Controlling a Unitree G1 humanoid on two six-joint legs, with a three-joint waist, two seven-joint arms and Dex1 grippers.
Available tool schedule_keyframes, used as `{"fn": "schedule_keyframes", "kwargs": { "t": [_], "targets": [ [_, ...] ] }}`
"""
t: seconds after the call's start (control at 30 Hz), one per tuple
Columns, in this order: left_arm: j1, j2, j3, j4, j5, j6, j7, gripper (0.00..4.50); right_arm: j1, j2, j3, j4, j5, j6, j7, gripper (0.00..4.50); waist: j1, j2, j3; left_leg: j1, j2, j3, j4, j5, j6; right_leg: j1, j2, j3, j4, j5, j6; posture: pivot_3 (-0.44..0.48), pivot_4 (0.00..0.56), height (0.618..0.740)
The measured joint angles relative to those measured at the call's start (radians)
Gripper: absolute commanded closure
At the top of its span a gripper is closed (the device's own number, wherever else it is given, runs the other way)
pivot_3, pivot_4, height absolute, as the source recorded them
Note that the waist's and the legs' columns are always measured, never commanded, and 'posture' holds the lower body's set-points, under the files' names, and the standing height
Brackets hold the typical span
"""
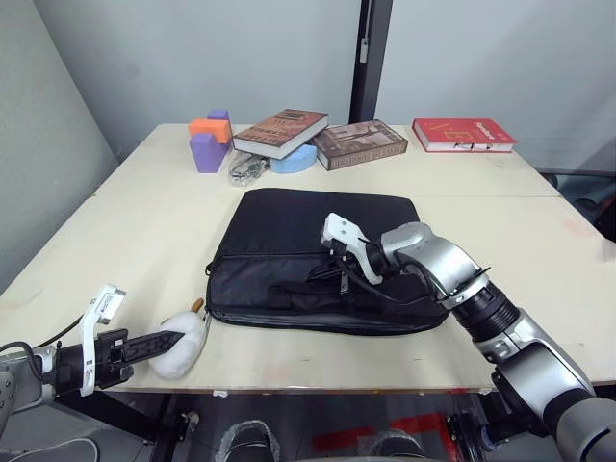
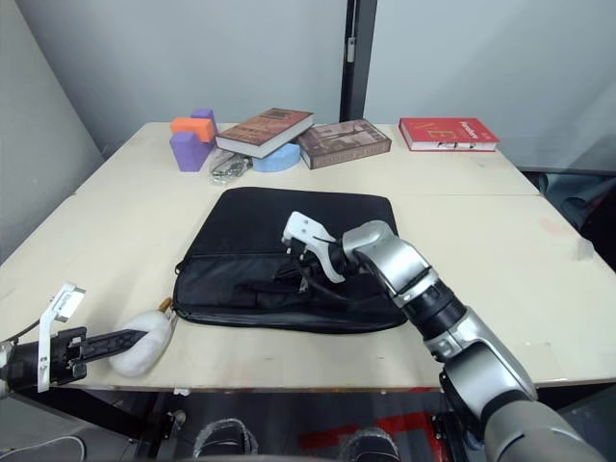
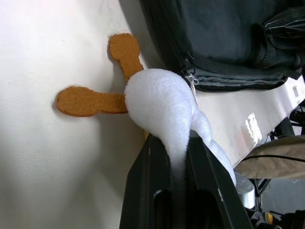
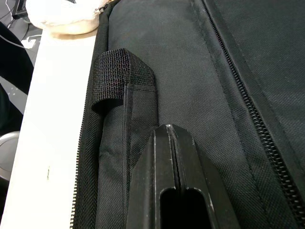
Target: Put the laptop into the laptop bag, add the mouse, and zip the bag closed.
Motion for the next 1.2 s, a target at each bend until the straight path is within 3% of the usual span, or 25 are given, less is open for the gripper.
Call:
{"fn": "schedule_keyframes", "kwargs": {
  "t": [0.17,0.43,0.6,0.7,0.93,1.2],
  "targets": [
    [0.043,0.002,-0.003,-0.061,-0.018,-0.005,0.008,4.48,-0.010,0.010,0.001,0.015,-0.003,-0.001,0.009,4.50,-0.004,0.000,0.000,0.000,0.000,0.002,0.000,0.000,-0.001,0.000,0.000,0.001,-0.001,0.000,0.000,0.000,0.150,0.730],
    [0.026,0.013,-0.145,-0.280,0.049,-0.117,0.072,4.48,-0.019,0.025,0.001,0.035,-0.010,-0.009,0.013,4.50,-0.004,0.000,0.000,0.002,0.001,0.002,-0.002,0.000,-0.001,0.000,0.000,0.001,0.001,0.000,0.000,0.000,0.150,0.730],
    [0.040,0.133,-0.243,-0.382,0.152,-0.234,0.054,4.48,-0.021,0.027,0.001,0.045,-0.011,-0.020,0.020,4.50,-0.007,0.000,0.000,0.002,0.001,0.003,-0.001,0.000,-0.001,0.000,0.001,0.002,-0.001,0.000,0.000,0.000,0.150,0.730],
    [-0.010,0.143,-0.308,-0.395,0.191,-0.256,0.061,4.48,-0.026,0.029,0.000,0.053,-0.015,-0.020,0.020,4.50,-0.008,0.000,0.000,0.002,0.001,0.003,-0.001,0.000,-0.001,0.000,0.001,0.002,0.000,0.000,0.000,0.000,0.150,0.730],
    [-0.197,0.044,-0.514,-0.409,0.205,-0.215,0.113,4.48,-0.034,0.036,0.001,0.069,-0.025,-0.024,0.023,4.50,-0.004,0.001,-0.001,0.003,0.001,0.003,0.001,0.001,-0.002,0.000,0.001,0.002,0.004,0.000,0.000,0.000,0.150,0.730],
    [-0.401,-0.015,-0.729,-0.325,0.258,-0.243,0.028,4.48,-0.041,0.036,0.000,0.074,-0.029,-0.019,0.031,4.50,0.001,0.001,-0.003,0.002,0.001,0.004,0.004,0.001,-0.002,0.001,0.000,0.003,0.004,0.000,0.000,0.000,0.150,0.730]
  ]
}}
